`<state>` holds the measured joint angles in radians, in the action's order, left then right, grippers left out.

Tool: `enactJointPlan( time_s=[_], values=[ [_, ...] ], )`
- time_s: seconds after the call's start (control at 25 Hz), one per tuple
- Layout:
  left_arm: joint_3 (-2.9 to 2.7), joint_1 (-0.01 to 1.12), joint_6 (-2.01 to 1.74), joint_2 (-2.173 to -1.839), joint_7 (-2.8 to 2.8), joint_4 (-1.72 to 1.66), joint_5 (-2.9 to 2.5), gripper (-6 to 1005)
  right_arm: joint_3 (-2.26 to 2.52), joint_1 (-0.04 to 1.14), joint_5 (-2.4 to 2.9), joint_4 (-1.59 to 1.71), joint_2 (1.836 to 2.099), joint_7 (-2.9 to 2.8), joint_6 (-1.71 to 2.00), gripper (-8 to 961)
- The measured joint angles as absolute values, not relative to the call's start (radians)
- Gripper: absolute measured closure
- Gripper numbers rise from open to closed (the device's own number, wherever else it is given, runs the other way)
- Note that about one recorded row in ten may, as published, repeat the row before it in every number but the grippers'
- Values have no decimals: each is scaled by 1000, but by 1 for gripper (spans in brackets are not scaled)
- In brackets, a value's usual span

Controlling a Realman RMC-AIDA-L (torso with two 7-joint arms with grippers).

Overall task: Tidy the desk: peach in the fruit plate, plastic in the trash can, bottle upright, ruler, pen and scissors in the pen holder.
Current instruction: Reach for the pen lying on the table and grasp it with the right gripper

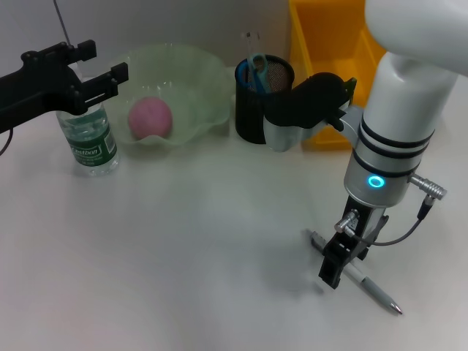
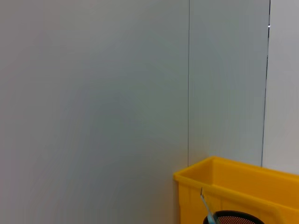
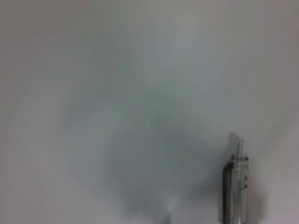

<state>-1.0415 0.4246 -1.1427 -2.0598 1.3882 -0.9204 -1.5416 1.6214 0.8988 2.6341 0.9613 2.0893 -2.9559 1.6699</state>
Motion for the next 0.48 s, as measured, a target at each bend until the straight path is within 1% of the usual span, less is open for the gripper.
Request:
enactJointPlan(
  time_s=[0.48],
  values=[
    [-1042,425,-1143,-2060,1387,-920,-1542,336,1643,911,2637,931,2089,-2956,1649,320]
  ],
)
